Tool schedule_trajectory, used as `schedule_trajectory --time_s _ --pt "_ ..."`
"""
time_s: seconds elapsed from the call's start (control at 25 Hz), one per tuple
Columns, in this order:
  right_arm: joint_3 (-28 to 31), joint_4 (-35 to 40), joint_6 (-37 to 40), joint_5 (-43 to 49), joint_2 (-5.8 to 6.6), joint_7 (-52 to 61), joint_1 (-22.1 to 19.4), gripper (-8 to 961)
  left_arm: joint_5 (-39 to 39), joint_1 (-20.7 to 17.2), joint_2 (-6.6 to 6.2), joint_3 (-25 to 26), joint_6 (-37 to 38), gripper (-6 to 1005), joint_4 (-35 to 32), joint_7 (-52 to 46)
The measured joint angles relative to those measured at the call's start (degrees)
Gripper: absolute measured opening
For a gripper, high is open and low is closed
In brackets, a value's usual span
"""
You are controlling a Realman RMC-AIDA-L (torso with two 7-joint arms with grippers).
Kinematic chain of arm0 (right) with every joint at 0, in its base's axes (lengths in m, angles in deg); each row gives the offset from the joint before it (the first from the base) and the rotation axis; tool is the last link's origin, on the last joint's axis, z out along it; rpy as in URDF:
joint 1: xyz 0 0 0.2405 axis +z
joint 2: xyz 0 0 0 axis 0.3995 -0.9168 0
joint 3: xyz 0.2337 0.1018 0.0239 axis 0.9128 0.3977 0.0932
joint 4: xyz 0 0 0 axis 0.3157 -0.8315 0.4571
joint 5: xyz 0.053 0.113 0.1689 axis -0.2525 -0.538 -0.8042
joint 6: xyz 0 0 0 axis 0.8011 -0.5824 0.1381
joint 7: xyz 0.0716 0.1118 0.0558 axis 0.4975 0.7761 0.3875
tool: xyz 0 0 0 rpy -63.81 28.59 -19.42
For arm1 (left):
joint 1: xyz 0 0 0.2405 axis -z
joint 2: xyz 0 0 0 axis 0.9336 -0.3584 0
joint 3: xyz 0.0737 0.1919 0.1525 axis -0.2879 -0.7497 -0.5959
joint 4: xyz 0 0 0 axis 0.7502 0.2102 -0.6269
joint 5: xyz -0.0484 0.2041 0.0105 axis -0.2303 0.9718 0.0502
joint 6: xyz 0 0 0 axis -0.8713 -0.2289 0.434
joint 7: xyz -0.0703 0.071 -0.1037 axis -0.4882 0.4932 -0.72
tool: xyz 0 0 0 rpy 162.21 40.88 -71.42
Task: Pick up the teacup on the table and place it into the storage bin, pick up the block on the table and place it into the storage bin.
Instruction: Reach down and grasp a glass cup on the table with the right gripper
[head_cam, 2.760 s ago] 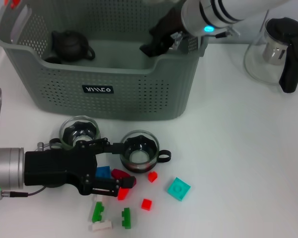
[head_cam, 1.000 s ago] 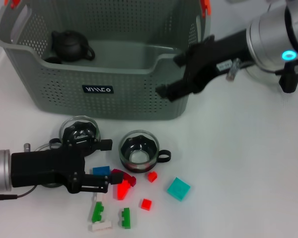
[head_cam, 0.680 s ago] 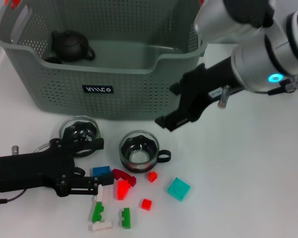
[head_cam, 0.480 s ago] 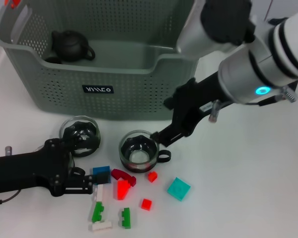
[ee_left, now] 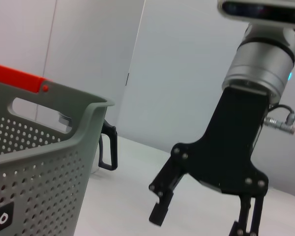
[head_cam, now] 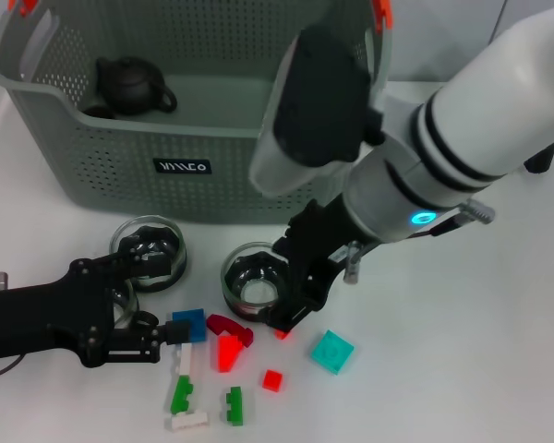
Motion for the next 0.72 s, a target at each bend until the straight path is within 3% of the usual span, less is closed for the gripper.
schedule_trajectory --time_s 0.44,0.72 --pt "-5.0 -10.23 -7.27 -0.09 -0.09 0.75 5.12 881 -0.17 0.51 -0.36 0.13 0.18 932 -0.01 0.26" --pt "-10.21 -13.09 -12.25 -0.11 -0.15 0.4 5.91 880 -0.44 0.61 -0.43 0.12 0.11 933 -0.01 0.27"
